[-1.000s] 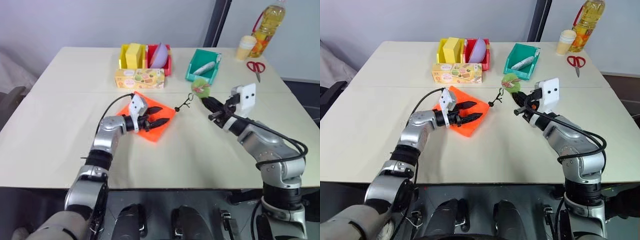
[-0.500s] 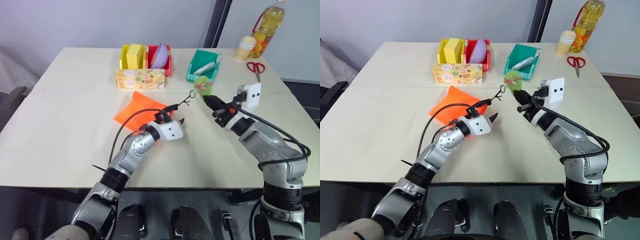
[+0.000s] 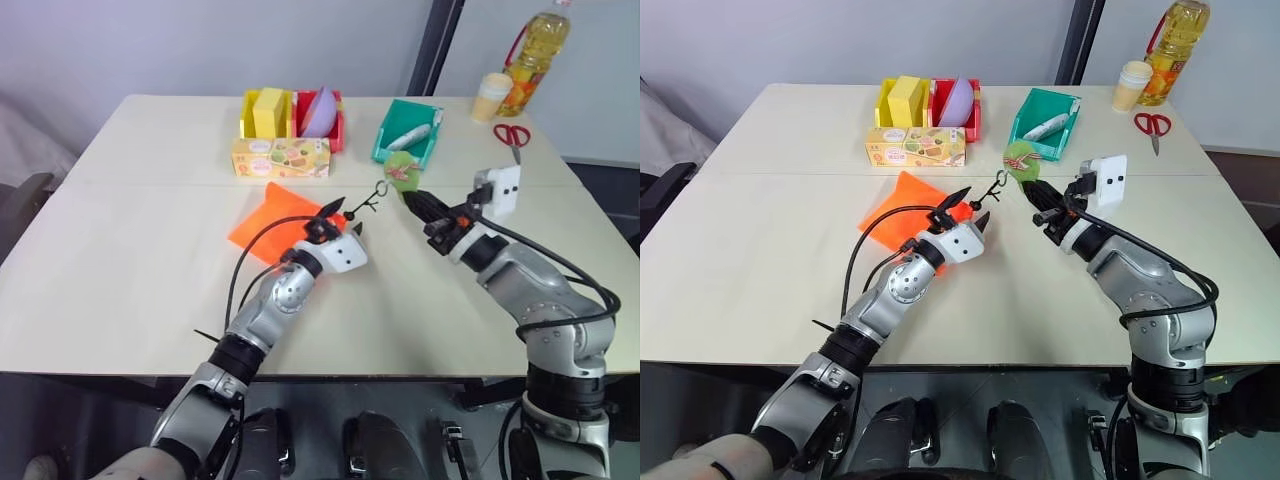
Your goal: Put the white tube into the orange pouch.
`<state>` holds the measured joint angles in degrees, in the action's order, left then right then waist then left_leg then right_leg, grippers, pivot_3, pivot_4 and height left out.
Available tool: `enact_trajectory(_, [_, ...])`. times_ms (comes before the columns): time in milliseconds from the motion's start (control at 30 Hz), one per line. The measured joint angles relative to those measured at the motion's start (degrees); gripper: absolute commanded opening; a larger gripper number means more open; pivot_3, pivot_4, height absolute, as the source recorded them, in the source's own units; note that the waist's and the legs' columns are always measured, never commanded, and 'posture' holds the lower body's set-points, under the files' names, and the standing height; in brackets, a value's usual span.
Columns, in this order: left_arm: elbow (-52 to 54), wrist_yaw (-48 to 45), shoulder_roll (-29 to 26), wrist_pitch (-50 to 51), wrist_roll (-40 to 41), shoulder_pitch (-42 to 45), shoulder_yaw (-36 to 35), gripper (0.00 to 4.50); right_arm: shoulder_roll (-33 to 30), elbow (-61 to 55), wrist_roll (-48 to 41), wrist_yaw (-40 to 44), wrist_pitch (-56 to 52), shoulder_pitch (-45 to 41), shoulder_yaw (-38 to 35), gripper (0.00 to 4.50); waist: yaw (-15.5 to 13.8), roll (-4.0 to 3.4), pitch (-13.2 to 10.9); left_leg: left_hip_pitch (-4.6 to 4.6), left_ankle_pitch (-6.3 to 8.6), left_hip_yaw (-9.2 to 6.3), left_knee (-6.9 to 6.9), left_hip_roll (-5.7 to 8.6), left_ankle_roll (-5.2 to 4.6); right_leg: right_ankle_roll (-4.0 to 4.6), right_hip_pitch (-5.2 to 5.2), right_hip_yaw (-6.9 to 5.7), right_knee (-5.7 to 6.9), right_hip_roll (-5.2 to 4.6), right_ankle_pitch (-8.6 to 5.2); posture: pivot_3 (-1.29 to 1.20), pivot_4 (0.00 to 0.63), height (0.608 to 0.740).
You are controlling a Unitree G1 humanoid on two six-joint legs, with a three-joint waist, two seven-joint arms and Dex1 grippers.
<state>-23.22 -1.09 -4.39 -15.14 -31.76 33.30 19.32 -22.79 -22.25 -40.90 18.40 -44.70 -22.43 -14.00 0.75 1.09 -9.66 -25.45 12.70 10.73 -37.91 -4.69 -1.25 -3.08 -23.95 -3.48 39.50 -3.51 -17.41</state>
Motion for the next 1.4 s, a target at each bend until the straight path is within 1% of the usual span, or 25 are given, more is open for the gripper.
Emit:
enact_trajectory(367, [-1.5,0.1,0.6,0.0,2.2,0.7,0.0,3.14,-0.1,0.0,0.0,0.2,0.0,0.0,0.4,0.00,0.0,0.00,0.0,0.00,0.00,0.00,0.00,0.00,0.00,0.00,0.00,0.00,0.00,0.00,0.00,0.00,0.150,0.727])
enact_trajectory(1033, [-3.1,0.1,1.1,0.8,3.8,1.2,0.0,3.14,-0.2,0.0,0.1,0.2,0.0,0.3,1.1,0.00,0.0,0.00,0.0,0.00,0.01,0.00,0.00,0.00,0.00,0.00,0.00,-0.01,0.00,-0.01,0.00,0.00,0.150,0.727])
enact_trajectory(1067, [-3.1,0.1,1.1,0.8,3.8,1.2,0.0,2.91,-0.2,0.0,0.1,0.2,0.0,0.3,1.2,0.00,0.0,0.00,0.0,0.00,0.01,0.00,0.00,0.00,0.00,0.00,0.00,-0.01,0.00,-0.01,0.00,0.00,0.150,0.727])
enact_trajectory(1133, [-3.3,0.1,1.1,0.7,3.8,1.3,0.0,2.24,-0.2,0.0,0.1,0.2,0.0,0.3,1.2,0.00,0.0,0.00,0.0,0.00,0.01,0.00,0.00,0.00,-0.01,0.00,0.00,-0.01,0.00,-0.01,0.00,0.00,0.150,0.727])
enact_trajectory(1233, [-3.6,0.1,1.2,0.7,3.8,1.4,0.0,0.68,-0.2,0.0,0.1,0.2,0.0,0.3,1.2,0.00,0.0,0.00,0.0,0.00,0.01,0.00,0.00,0.00,-0.01,0.00,0.00,-0.01,-0.01,-0.01,0.00,0.00,0.150,0.727])
enact_trajectory(1267, [-3.6,0.1,1.2,0.6,3.8,1.4,0.0,0.24,-0.2,0.0,0.1,0.2,0.0,0.3,1.2,0.00,0.0,0.00,0.0,0.00,0.01,0.00,0.00,0.00,-0.01,0.00,0.00,-0.01,-0.01,-0.01,0.00,0.00,0.150,0.727])
enact_trajectory(1400, [-3.7,0.1,1.2,0.4,3.8,1.4,0.0,0.21,-0.2,0.0,0.1,0.2,0.0,0.3,1.2,0.00,0.0,0.00,0.0,0.00,0.02,0.00,0.00,0.00,-0.02,0.00,0.00,-0.01,-0.01,-0.01,0.00,0.00,0.150,0.727])
